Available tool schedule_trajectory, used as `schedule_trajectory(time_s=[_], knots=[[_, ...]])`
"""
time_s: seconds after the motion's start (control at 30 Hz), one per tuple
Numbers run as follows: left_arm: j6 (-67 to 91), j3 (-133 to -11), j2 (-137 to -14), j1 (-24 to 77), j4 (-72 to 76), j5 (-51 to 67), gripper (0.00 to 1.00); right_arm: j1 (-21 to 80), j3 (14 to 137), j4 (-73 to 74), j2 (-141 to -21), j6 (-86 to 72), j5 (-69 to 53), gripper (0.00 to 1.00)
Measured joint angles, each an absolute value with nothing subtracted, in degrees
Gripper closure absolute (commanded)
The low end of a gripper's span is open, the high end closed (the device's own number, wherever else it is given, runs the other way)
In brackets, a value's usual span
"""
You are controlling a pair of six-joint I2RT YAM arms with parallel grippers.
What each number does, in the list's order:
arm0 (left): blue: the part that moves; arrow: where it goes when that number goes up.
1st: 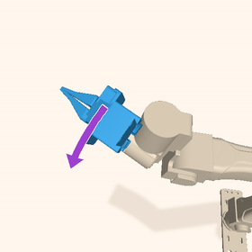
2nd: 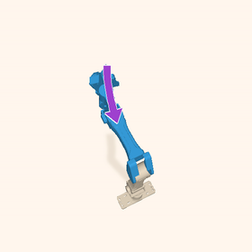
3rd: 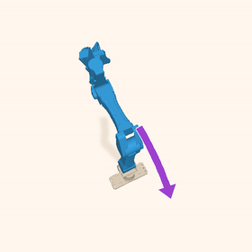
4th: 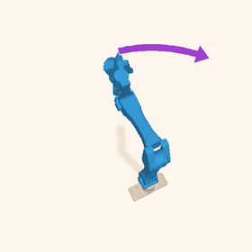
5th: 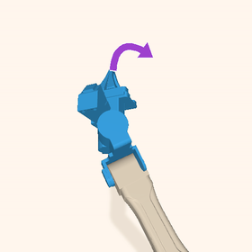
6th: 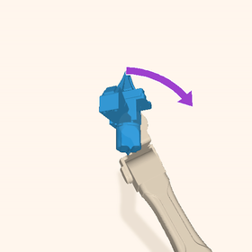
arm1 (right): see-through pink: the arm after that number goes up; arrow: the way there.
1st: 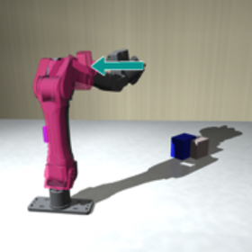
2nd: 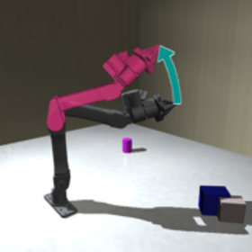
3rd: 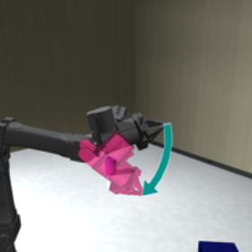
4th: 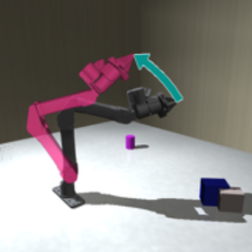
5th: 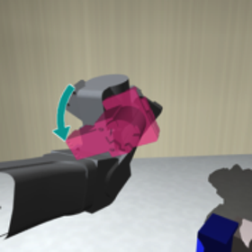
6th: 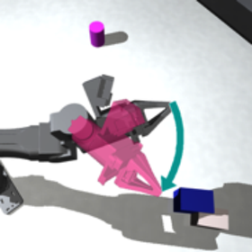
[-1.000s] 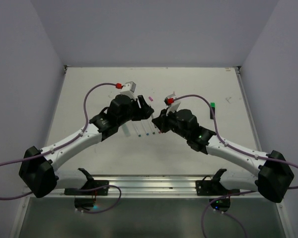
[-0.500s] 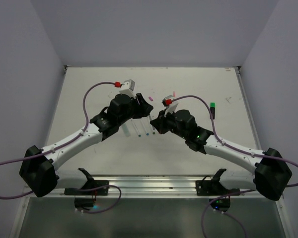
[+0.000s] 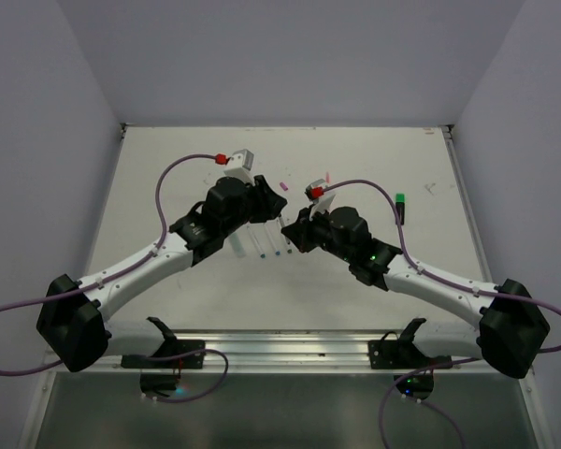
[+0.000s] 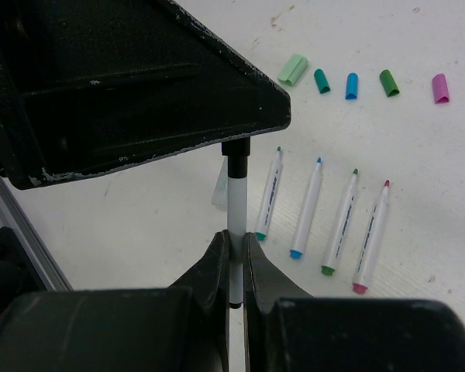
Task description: Open the pen caps
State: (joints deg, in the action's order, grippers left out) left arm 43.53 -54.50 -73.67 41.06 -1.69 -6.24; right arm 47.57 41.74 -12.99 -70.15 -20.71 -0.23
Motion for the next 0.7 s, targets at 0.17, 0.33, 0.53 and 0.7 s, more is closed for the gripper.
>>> schedule_trajectory(time_s=[0.17,0.33,0.53,0.7], knots=[[43.5,-54.5,-73.7,41.1,-1.5,-6.2,0.65,47.6,41.7,-13.2,-70.1,-21.0,-0.7,1.00],[43.6,-54.5,-73.7,41.0,-1.4,-6.5,0.77,47.6,41.7,-13.4,-70.1,-21.1,-0.9,1.00],[43.9,-54.4,-73.7,41.0,-1.3,-6.7,0.99,47.6,41.7,-13.4,-70.1,-21.6,-0.9,0.88],[43.9,-53.7,-73.6,41.0,-0.9,-6.7,1.00,47.6,41.6,-13.6,-70.1,-22.5,-1.0,0.60]])
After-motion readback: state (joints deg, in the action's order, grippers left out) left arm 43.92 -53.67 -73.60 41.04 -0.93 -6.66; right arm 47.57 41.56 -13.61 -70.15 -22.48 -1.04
